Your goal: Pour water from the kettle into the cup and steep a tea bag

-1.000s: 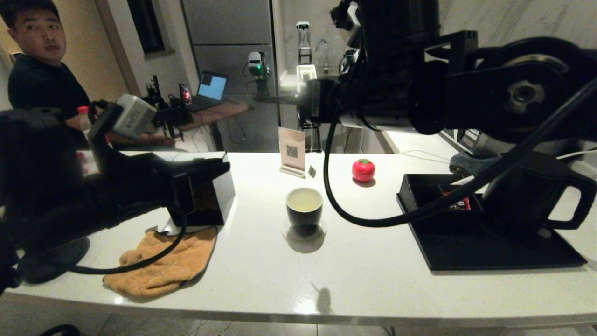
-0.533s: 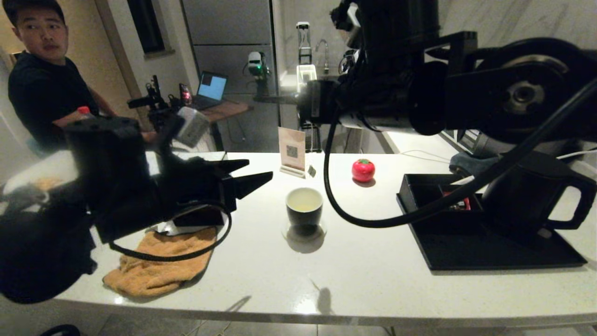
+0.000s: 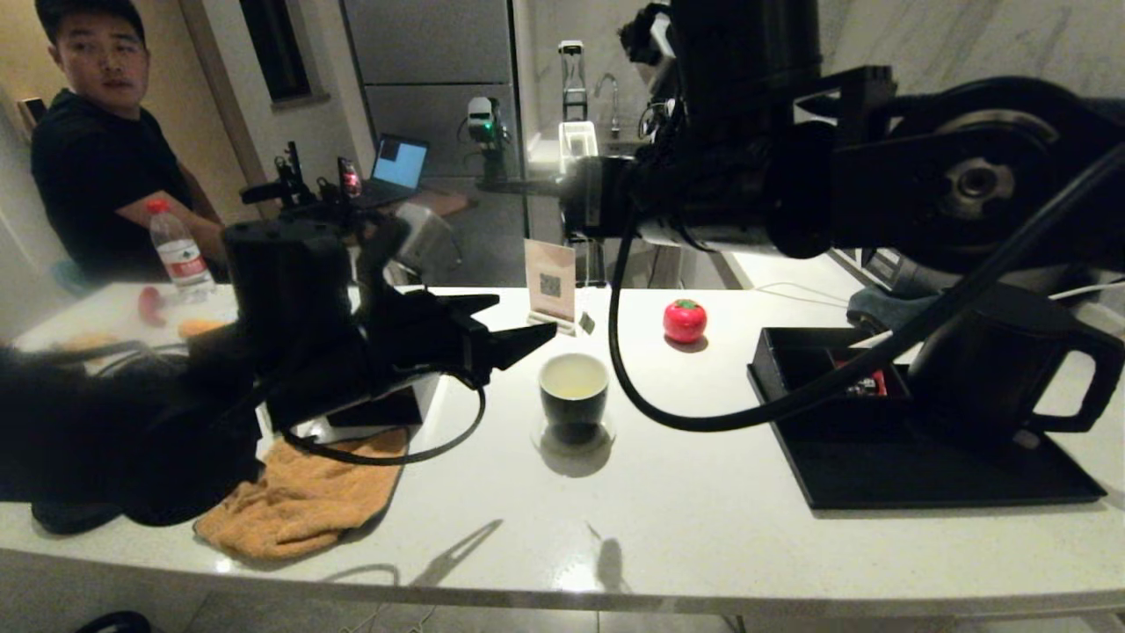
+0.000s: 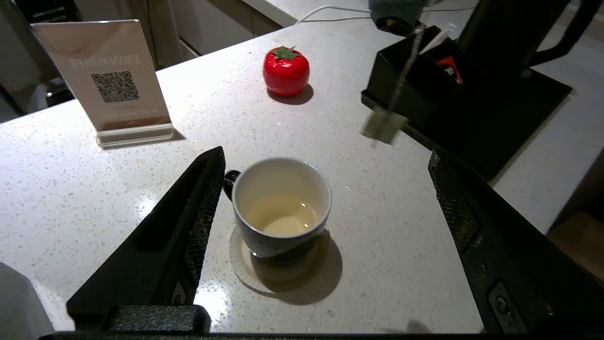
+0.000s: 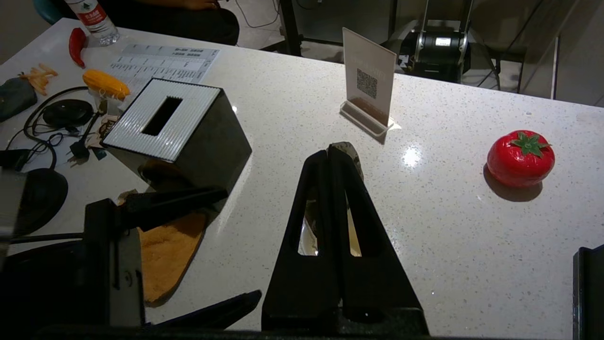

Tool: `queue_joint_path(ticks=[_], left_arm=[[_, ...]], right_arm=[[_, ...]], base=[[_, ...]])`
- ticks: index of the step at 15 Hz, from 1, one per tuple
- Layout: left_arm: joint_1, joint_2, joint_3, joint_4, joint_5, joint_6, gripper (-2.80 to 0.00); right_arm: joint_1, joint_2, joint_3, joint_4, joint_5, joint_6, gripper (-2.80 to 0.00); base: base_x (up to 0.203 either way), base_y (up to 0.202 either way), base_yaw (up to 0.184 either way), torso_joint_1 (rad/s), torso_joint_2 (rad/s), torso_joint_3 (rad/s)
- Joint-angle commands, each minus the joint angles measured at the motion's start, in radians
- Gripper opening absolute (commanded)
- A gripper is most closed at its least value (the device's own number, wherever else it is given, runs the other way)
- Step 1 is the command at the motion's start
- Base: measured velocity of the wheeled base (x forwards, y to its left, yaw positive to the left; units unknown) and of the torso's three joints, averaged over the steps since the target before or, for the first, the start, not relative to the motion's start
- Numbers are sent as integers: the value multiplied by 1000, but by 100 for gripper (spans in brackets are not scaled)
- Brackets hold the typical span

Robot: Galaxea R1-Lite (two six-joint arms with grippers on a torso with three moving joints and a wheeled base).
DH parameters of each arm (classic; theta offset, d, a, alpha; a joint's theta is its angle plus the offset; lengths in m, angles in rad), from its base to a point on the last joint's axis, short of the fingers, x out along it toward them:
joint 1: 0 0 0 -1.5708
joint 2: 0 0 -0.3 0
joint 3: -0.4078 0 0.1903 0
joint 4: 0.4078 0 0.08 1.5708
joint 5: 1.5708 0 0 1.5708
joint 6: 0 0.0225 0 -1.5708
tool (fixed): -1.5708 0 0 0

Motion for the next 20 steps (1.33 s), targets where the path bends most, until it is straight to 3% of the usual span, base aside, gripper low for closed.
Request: queue_joint_path(ticks=[1, 4, 11, 16, 20], left_arm=[[-9, 27, -19, -19, 12, -2, 0], [-23, 57, -20, -101, 14, -5, 0], [-80, 83, -26, -110, 22, -5, 0], [-110, 134, -92, -116, 36, -9, 0], [-128, 170, -98, -196, 43, -37, 0]], right_arm=[[0, 2, 0, -1, 0, 2, -280], [1, -2, 0, -1, 0, 2, -280], [2, -26, -2, -1, 2, 4, -280], [2, -46, 6, 4, 0, 10, -280], [2, -55, 28, 4, -3, 10, -280]], base=[[0, 0, 0, 0, 0, 0], [0, 0, 0, 0, 0, 0], [0, 0, 0, 0, 0, 0], [0, 0, 0, 0, 0, 0], [0, 0, 0, 0, 0, 0]])
